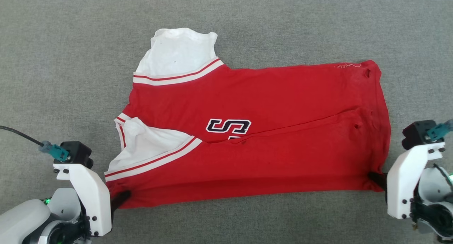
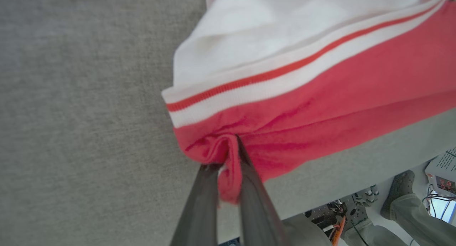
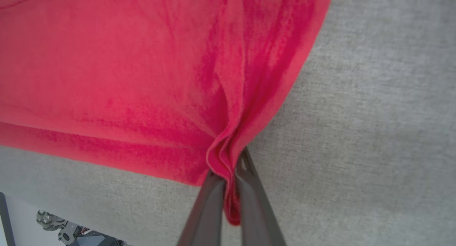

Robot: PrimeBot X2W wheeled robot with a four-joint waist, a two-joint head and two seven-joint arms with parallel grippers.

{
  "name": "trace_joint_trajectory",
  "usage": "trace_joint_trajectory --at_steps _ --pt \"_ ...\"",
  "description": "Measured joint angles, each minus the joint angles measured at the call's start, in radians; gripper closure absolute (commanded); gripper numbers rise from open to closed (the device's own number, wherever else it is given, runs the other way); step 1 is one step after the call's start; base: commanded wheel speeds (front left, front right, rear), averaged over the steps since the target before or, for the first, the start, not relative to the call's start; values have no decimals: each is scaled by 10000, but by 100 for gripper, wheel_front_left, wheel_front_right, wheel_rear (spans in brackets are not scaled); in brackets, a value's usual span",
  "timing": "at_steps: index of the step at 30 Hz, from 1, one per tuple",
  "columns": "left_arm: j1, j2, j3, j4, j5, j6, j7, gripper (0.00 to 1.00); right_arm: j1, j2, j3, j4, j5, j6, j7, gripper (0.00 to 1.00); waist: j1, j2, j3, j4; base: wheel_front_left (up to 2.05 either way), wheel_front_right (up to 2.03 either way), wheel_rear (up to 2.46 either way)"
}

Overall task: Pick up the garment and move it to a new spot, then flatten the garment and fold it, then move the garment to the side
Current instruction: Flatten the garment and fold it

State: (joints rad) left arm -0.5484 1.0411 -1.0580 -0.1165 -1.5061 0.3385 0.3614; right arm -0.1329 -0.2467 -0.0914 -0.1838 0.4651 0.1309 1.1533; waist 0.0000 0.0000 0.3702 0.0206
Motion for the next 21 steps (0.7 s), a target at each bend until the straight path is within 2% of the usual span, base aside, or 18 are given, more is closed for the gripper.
trace_joint_trajectory --at_steps 1,2,3,4,9,13,21 --pt "-6 -61 -21 138 29 -54 -12 50 -12 17 81 138 -33 0 -169 60 0 0 5 -11 0 0 0" --pt "-16 -123 -38 265 56 -125 -10 25 -36 31 157 299 -50 0 -307 32 0 0 2 -24 0 0 0" --pt "-32 -197 -48 389 82 -180 -8 7 -64 54 213 428 -38 -2 -410 0 0 0 -7 -37 0 0 0" --pt "-65 -255 -65 481 107 -242 12 0 -93 52 280 552 -36 -2 -527 0 0 0 -20 -57 0 0 0" --pt "-322 -247 -69 556 272 -437 132 0 -102 -4 500 652 79 4 -999 0 0 0 -144 -165 0 0 0" --pt "-534 263 79 418 378 -332 222 0 28 -213 343 278 75 -2 -1363 0 0 0 -290 -298 0 0 0" --pt "-1415 1120 456 -121 805 -169 698 0 60 171 136 -1214 111 -2 -2677 0 0 0 -483 -764 0 0 0"
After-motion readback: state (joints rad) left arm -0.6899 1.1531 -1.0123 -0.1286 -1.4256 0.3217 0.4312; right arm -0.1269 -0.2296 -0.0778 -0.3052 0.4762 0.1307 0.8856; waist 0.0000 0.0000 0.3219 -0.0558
